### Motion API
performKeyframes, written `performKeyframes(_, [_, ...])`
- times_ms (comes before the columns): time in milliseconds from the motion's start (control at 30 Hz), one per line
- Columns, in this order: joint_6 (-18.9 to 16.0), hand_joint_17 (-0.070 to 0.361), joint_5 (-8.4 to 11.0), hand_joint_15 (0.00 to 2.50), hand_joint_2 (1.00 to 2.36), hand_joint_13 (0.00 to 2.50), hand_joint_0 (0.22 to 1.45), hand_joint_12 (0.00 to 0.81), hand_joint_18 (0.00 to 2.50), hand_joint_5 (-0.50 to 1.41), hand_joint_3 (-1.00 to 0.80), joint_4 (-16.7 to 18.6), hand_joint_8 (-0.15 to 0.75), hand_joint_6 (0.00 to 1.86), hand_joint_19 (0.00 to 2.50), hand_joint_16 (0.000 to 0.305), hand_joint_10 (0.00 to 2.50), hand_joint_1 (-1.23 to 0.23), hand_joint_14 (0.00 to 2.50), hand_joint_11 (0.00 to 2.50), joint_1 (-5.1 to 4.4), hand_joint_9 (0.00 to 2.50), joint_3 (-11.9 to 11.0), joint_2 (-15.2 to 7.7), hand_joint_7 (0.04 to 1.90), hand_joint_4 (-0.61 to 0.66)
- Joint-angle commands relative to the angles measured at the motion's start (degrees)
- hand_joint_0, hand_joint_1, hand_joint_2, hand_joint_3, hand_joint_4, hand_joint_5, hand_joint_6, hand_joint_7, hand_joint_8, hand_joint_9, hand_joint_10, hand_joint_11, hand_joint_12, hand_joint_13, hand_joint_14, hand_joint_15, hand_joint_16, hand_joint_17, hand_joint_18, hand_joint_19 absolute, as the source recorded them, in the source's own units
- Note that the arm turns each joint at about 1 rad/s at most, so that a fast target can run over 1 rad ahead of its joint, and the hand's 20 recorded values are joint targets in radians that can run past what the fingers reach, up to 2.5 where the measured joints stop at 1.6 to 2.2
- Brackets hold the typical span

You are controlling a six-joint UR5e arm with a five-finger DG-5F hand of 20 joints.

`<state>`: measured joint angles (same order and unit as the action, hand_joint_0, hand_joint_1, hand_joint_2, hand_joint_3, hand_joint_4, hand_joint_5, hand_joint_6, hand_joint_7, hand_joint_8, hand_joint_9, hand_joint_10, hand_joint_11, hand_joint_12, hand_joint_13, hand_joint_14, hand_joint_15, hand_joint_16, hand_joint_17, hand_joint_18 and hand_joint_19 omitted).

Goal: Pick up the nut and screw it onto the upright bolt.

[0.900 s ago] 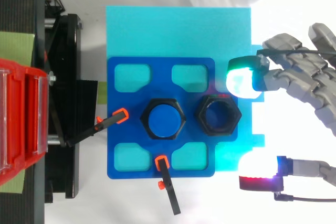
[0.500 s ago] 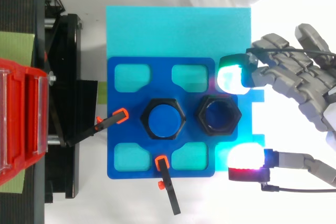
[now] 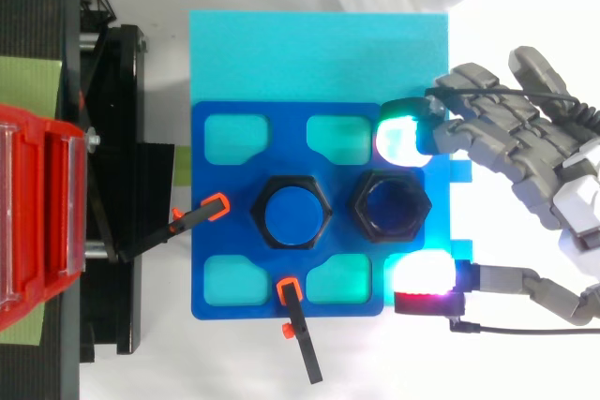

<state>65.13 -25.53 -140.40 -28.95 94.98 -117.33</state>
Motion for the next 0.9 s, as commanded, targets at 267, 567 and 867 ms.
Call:
performKeyframes(267, [-0.09,0.117,-0.66,0.0,1.0,0.3,0.47,0.408,0.13,-0.25,-0.5,1.18,0.3,0.5,0.0,0.052,0.0,-0.67,0.0,0.0,0.21,0.35,0.03,-1.41,0.75,0.23])
performKeyframes(567, [-0.09,0.117,-0.92,0.0,1.0,0.3,0.48,0.407,0.13,-0.25,-0.5,1.18,0.299,0.5,0.0,0.052,0.0,-0.68,0.0,0.0,0.47,0.35,0.03,-1.41,0.74,0.23])
performKeyframes(867, [-0.01,0.115,-1.62,0.0,1.0,0.3,0.49,0.402,0.13,-0.25,-0.5,0.74,0.295,0.5,0.0,0.051,0.0,-0.73,0.0,0.0,0.82,0.35,0.03,-1.5,0.75,0.23])
